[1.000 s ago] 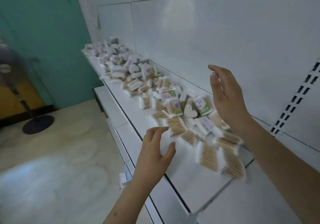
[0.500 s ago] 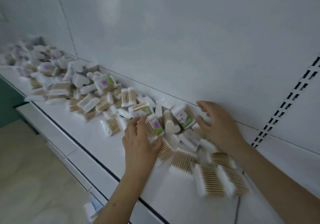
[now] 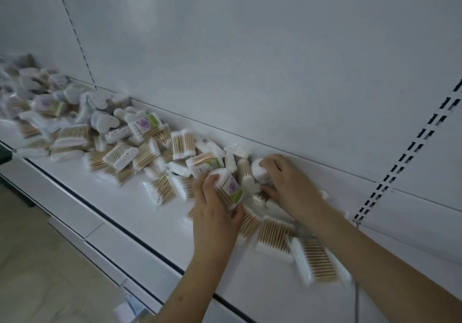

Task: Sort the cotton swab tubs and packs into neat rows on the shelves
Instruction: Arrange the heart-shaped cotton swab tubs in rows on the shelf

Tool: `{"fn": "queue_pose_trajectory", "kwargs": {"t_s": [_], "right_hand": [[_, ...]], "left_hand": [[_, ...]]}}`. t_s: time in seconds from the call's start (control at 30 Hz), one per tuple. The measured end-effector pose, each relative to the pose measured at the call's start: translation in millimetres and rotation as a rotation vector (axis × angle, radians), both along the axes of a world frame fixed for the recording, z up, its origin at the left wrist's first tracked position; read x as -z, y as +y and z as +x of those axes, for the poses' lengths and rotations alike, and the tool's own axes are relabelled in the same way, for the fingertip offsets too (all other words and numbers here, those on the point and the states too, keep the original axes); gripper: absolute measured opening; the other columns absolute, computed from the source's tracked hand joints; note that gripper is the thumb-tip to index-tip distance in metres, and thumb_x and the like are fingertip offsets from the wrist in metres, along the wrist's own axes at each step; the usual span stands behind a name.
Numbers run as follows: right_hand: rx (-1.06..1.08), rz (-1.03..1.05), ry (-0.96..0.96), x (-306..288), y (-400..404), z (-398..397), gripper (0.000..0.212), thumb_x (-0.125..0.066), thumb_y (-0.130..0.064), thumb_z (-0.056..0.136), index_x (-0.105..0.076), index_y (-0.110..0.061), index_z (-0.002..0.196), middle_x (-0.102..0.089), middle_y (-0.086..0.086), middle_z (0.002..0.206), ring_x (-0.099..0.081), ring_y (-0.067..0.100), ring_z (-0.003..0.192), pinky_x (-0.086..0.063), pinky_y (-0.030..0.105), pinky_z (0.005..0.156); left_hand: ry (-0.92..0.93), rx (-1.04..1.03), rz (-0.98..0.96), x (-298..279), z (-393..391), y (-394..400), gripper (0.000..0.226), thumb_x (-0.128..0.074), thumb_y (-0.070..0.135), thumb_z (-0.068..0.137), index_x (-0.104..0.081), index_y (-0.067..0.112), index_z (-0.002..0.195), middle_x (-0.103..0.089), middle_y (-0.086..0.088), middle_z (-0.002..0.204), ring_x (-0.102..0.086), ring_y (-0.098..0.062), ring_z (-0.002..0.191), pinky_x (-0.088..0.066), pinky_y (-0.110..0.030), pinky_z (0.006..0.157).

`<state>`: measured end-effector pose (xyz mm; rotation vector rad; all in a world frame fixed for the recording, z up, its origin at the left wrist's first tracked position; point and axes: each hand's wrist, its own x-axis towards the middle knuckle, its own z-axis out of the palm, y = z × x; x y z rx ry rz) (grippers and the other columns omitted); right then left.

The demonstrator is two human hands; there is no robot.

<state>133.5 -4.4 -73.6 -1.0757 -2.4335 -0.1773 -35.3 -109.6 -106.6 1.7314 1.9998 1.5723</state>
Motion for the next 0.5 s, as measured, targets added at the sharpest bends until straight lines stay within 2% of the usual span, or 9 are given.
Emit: {"fn": "queue_pose_trajectory", "kwargs": {"t_s": [0.1, 0.23, 0.3, 0.37, 0.43, 0.5], "right_hand": [[-0.043, -0.037, 0.066, -4, -2, 0, 0.059, -0.080, -0.019, 0.078, -0.047, -0.018, 0.126, -0.049, 0.005, 0.123, -0.058, 0.029, 0.096, -0.053, 0.039, 0.071], [-0.046, 0.014, 0.127, -27, -16, 6, 0.069, -0.074, -0.025, 0.083, -0.043, -0.013, 0.143, -0.044, 0.005, 0.127, -0.057, 0.022, 0.093, -0.053, 0.035, 0.070], [-0.023, 0.006, 0.248, -41, -27, 15, 0.066, -0.072, -0.023, 0.084, -0.044, -0.014, 0.144, -0.041, 0.001, 0.128, -0.053, 0.010, 0.096, -0.053, 0.028, 0.075], [-0.008, -0.024, 0.381, -52, -38, 28, 0.064, -0.073, -0.016, 0.083, -0.047, -0.015, 0.141, -0.040, -0.002, 0.126, -0.048, -0.004, 0.102, -0.045, 0.015, 0.084], [0.037, -0.046, 0.467, -60, -48, 44, 0.064, -0.074, -0.011, 0.082, -0.048, -0.015, 0.139, -0.041, -0.004, 0.124, -0.044, -0.008, 0.110, -0.036, 0.006, 0.091], [0.114, -0.044, 0.543, -64, -59, 63, 0.063, -0.075, -0.010, 0.081, -0.049, -0.014, 0.138, -0.043, -0.003, 0.123, -0.043, -0.010, 0.113, -0.033, 0.005, 0.093]], "left_hand": [[-0.010, 0.038, 0.040, -3, 1, -4, 0.078, -0.079, 0.031, 0.079, -0.035, 0.015, 0.142, -0.038, -0.002, 0.150, -0.045, -0.020, 0.136, -0.049, -0.030, 0.101], [-0.100, 0.125, 0.105, -10, -1, -9, 0.082, -0.081, 0.024, 0.079, -0.032, 0.024, 0.144, -0.036, 0.000, 0.150, -0.051, -0.020, 0.131, -0.057, -0.040, 0.093], [-0.290, 0.188, 0.092, -18, 2, -13, 0.081, -0.082, 0.016, 0.078, -0.033, 0.027, 0.142, -0.043, -0.001, 0.143, -0.059, -0.016, 0.120, -0.058, -0.038, 0.088], [-0.509, 0.274, 0.074, -31, 8, -16, 0.080, -0.082, 0.010, 0.078, -0.035, 0.032, 0.139, -0.052, -0.003, 0.134, -0.065, -0.016, 0.110, -0.060, -0.036, 0.085], [-0.668, 0.381, 0.069, -42, 18, -17, 0.077, -0.079, 0.002, 0.079, -0.038, 0.035, 0.135, -0.058, -0.002, 0.127, -0.068, -0.017, 0.106, -0.060, -0.033, 0.082], [-0.773, 0.501, 0.057, -50, 32, -17, 0.076, -0.076, -0.007, 0.079, -0.040, 0.040, 0.128, -0.063, 0.008, 0.119, -0.069, -0.017, 0.105, -0.059, -0.030, 0.080]]}}
